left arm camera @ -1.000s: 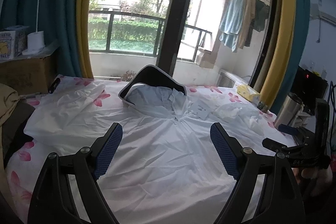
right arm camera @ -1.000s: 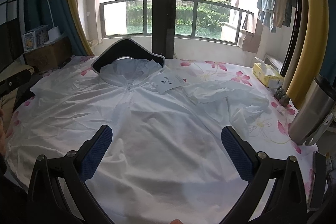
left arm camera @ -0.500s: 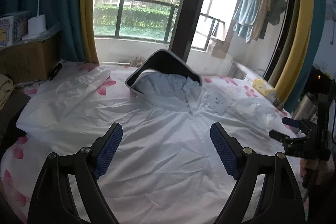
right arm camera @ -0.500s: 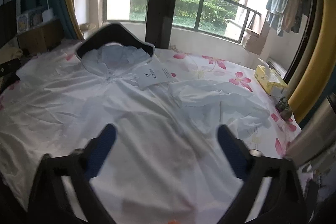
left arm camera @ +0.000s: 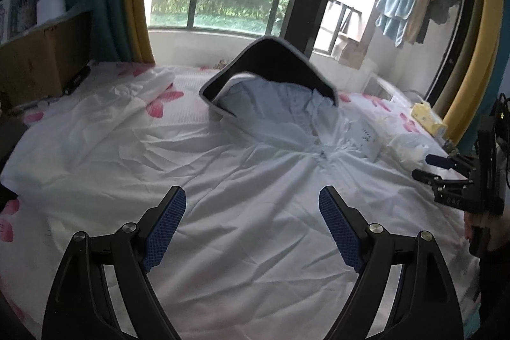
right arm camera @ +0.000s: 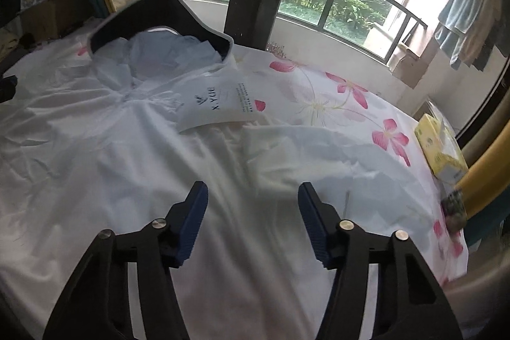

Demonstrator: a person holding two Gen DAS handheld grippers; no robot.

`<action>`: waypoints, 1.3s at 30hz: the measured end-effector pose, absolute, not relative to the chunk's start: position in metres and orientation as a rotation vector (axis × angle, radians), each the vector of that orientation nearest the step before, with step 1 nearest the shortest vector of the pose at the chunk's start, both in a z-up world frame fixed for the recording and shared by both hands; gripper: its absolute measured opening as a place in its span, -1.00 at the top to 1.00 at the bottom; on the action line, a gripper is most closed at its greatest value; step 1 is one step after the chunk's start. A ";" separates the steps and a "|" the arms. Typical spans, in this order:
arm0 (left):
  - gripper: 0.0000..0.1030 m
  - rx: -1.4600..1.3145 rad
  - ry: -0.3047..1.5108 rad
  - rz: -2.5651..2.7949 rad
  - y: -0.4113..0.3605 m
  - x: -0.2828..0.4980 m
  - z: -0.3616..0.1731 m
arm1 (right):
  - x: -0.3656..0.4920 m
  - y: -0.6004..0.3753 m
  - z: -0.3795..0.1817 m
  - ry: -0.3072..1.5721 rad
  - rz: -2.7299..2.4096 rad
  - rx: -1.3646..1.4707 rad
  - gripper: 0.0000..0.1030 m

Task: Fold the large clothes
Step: 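Move the right gripper to the jacket sleeve and close on it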

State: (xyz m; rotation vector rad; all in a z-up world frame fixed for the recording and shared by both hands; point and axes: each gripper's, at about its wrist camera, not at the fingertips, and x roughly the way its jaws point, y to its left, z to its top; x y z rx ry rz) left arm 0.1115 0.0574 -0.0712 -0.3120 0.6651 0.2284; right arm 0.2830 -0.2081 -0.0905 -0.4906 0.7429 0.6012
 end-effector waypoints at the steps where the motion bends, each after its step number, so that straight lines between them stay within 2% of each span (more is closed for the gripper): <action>1: -0.70 -0.315 0.672 0.231 0.059 0.113 -0.073 | 0.288 -0.207 -0.093 0.747 0.601 -0.495 -0.08; 7: -0.70 -0.321 0.703 0.232 0.065 0.123 -0.086 | 0.311 -0.201 -0.111 0.788 0.584 -0.505 0.29; 10: -0.70 -0.325 0.714 0.226 0.066 0.127 -0.090 | 0.313 -0.201 -0.110 0.787 0.612 -0.483 0.60; 11: -0.70 -0.327 0.715 0.223 0.066 0.128 -0.091 | 0.314 -0.200 -0.110 0.782 0.610 -0.484 0.77; 14: -0.70 -0.327 0.713 0.215 0.066 0.129 -0.090 | 0.316 -0.202 -0.106 0.767 0.604 -0.459 0.94; 25: -0.70 -0.289 0.648 0.207 0.076 0.108 -0.067 | 0.300 -0.195 -0.072 0.701 0.616 -0.431 0.96; 39: -0.70 -0.307 0.581 0.218 0.110 0.058 -0.053 | 0.243 -0.137 -0.027 0.620 0.732 -0.428 0.96</action>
